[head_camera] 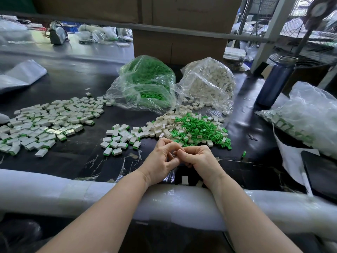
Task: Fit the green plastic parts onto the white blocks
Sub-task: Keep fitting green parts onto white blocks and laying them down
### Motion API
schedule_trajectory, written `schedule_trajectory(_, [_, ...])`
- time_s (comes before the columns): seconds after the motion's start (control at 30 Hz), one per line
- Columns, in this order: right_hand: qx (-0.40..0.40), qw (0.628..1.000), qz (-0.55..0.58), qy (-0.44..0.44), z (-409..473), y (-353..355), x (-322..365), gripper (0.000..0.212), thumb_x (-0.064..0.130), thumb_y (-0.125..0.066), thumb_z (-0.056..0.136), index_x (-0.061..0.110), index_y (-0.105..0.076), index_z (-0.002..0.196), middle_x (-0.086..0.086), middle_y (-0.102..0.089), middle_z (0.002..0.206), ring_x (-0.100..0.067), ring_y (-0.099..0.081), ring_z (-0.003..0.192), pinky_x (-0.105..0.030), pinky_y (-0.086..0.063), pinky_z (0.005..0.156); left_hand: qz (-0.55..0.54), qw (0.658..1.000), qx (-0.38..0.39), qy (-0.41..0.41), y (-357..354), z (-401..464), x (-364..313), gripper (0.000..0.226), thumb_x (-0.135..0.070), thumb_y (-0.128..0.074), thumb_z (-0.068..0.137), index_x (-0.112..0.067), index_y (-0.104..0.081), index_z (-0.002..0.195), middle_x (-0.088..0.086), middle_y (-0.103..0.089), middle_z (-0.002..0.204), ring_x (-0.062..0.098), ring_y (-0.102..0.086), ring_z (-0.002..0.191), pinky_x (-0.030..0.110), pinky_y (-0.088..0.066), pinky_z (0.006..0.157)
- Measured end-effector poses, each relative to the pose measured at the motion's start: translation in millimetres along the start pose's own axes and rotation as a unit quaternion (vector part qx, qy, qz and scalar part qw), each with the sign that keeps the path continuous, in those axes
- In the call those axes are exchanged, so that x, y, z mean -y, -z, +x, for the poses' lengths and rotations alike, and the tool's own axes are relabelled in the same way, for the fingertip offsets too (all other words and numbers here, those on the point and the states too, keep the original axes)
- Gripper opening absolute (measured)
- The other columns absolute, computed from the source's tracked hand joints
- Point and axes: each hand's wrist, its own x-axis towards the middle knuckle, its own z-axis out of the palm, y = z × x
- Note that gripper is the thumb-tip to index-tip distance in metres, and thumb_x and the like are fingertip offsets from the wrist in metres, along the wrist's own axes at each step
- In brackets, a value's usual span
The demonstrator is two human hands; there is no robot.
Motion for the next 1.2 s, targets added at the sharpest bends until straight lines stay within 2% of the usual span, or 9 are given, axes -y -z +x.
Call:
schedule_trajectory(0.1, [0.007, 1.000, 0.020, -0.008, 0.2, 0.2, 0.0, 0.011, -0.002, -0.060, 0.085, -0.008, -0.069, 0.084, -0.001, -0.065, 0.057, -0.003, -0.057, 0.049, -0.011, -0.042, 0.049, 0.007, 1.000, 0.004, -0.005, -0.3, -0.1, 1.5, 0.016, -0.002, -0.057, 0.085, -0.013, -0.062, 0.096, 0.004, -0.039, 0.110, 0.010, -0.046, 0.073, 0.020, -0.043, 0.079])
schedule_trajectory(0.4, [0.007, 0.999, 0.044, -0.024, -1.0, -0.2, 2.7, 0.011, -0.003, -0.060, 0.084, -0.010, -0.068, 0.086, -0.005, -0.068, 0.062, -0.008, -0.062, 0.054, -0.014, -0.047, 0.052, 0.012, 1.000, 0.010, -0.013, -1.3, 0.3, 3.0, 0.015, -0.001, -0.057, 0.086, -0.010, -0.061, 0.096, 0.003, -0.039, 0.108, 0.008, -0.044, 0.070, 0.015, -0.041, 0.077])
schedule_trajectory(0.67, [0.007, 0.999, 0.037, -0.026, -3.2, 0.2, 4.6, 0.014, -0.008, -0.055, 0.085, -0.017, -0.064, 0.091, 0.000, -0.065, 0.052, -0.002, -0.056, 0.044, -0.009, -0.042, 0.046, 0.007, 1.000, 0.018, -0.019, -1.3, -0.8, 2.1, 0.015, -0.001, -0.055, 0.086, -0.010, -0.060, 0.096, 0.005, -0.039, 0.109, 0.010, -0.043, 0.069, 0.015, -0.041, 0.075])
schedule_trajectory(1.2, [0.002, 0.999, 0.038, -0.036, -4.4, -0.7, 6.9, 0.016, -0.007, -0.055, 0.086, -0.020, -0.063, 0.091, 0.000, -0.064, 0.051, -0.002, -0.056, 0.043, -0.010, -0.042, 0.044, 0.012, 0.999, 0.028, -0.022, -0.3, 0.1, 2.2, 0.017, -0.004, -0.055, 0.087, -0.021, -0.056, 0.091, 0.003, -0.038, 0.109, 0.009, -0.044, 0.071, 0.018, -0.042, 0.076])
